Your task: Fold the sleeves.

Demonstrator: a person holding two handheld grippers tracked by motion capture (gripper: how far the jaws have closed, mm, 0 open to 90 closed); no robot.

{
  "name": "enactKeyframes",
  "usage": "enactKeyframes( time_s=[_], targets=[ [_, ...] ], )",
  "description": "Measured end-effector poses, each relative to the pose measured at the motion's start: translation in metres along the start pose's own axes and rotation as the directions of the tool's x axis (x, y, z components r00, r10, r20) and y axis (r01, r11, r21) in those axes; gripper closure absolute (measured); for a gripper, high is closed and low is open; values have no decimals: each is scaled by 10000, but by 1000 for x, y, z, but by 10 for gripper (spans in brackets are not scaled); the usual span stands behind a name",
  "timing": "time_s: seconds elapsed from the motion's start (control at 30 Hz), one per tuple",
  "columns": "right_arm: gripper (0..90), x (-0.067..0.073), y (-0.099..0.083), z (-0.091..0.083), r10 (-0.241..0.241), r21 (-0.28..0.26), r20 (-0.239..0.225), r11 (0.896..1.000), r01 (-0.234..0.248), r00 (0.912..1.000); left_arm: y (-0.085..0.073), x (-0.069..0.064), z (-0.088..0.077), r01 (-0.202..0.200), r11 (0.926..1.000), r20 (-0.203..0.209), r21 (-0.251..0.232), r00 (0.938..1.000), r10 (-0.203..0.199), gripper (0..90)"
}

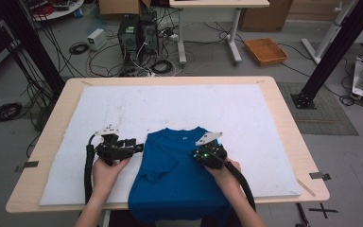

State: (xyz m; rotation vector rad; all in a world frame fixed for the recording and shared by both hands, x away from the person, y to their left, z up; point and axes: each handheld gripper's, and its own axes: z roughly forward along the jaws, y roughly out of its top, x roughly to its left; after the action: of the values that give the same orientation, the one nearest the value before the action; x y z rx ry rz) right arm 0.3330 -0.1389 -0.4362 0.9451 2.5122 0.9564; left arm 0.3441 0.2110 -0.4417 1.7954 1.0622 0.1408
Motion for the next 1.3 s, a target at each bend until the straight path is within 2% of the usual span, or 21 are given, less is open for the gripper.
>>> enactKeyframes(
  time_s=[0.03, 0.13, 0.33, 0.43, 0.47, 0.57, 0.6, 0.63, 0.67, 0.7, 0.73, 0.77, 0.8, 0.83, 0.87, 0.9, 0.93, 1.03, 1.13, 1.17, 1.3],
  targets=[
    [891, 0, 0, 0, 0, 0, 0, 10000, 0, 10000, 0, 0, 0, 0, 10000, 0, 0, 10000, 0, 467],
    [890, -2, 8, -1, 354, -587, -396, 9976, -376, 9986, 0, -1, 0, -23, 10000, 15, 18, 10000, 23, 467],
    [856, -7, 14, 2, 903, -927, -452, 9912, -942, 9949, 0, -1, 0, -11, 10000, 53, 26, 10000, 11, 466],
    [854, -8, 14, 2, 971, -955, -552, 9902, -1020, 9937, 0, -1, 0, 14, 10000, 68, 44, 10000, -14, 466],
    [791, -8, 13, -2, 984, -1041, -573, 9891, -1040, 9935, 0, -1, 0, -4, 10000, 61, 45, 10000, 4, 467],
    [757, -9, 11, -7, 909, -1187, -628, 9881, -979, 9939, 0, -1, 0, 12, 10000, 138, -13, 9999, -12, 459],
    [649, -14, 8, -16, 1083, -1483, -460, 9824, -1140, 9931, 1, -2, -2, -84, 9999, 125, -142, 9999, 86, 457],
    [649, -14, 8, -16, 1083, -1483, -460, 9824, -1140, 9931, 1, -2, -2, -84, 9999, 125, -142, 9999, 86, 457],
    [599, -25, 3, -26, 1500, -1780, -446, 9716, -1556, 9877, 2, -3, -4, -220, 9990, 179, -388, 9996, 227, 456],
    [599, -25, 3, -26, 1500, -1780, -446, 9716, -1556, 9877, 2, -3, -4, -220, 9990, 179, -388, 9996, 227, 455],
    [530, -40, -5, -37, 1970, -2084, -250, 9578, -1978, 9801, 5, -3, -5, -364, 9987, 140, -366, 9992, 370, 453],
    [530, -40, -5, -37, 1970, -2084, -250, 9578, -1978, 9801, 5, -3, -5, -364, 9987, 140, -366, 9992, 370, 451],
    [497, -55, -14, -47, 2532, -2451, -168, 9368, -2495, 9673, 8, -3, -4, -386, 9984, 220, -402, 9990, 395, 443],
    [497, -55, -14, -47, 2532, -2451, -168, 9368, -2495, 9673, 8, -3, -4, -386, 9984, 220, -402, 9990, 395, 442],
    [484, -66, -24, -57, 2877, -2771, -98, 9194, -2791, 9577, 11, -4, -2, -346, 9987, 305, -374, 9989, 357, 441],
    [484, -66, -24, -57, 2877, -2771, -98, 9194, -2791, 9577, 11, -4, -2, -346, 9987, 305, -374, 9989, 357, 441],
    [485, -74, -34, -63, 3085, -2957, -51, 9082, -2961, 9512, 14, -5, 1, -387, 9989, 215, -282, 9990, 393, 442],
    [478, -78, -41, -65, 3231, -2974, -55, 9030, -3100, 9463, 15, -5, 5, -337, 9992, 161, -192, 9993, 340, 443],
    [463, -82, -48, -63, 3304, -2994, 52, 9010, -3138, 9438, 15, -3, 12, -478, 9989, -250, -36, 9985, 477, 452],
    [463, -82, -48, -63, 3304, -2994, 52, 9010, -3138, 9438, 15, -3, 12, -478, 9989, -250, -36, 9985, 477, 452],
    [438, -86, -47, -64, 3298, -3070, 102, 8995, -3109, 9440, 16, 1, 9, -707, 9967, -542, -407, 9962, 684, 447]
  ],
)
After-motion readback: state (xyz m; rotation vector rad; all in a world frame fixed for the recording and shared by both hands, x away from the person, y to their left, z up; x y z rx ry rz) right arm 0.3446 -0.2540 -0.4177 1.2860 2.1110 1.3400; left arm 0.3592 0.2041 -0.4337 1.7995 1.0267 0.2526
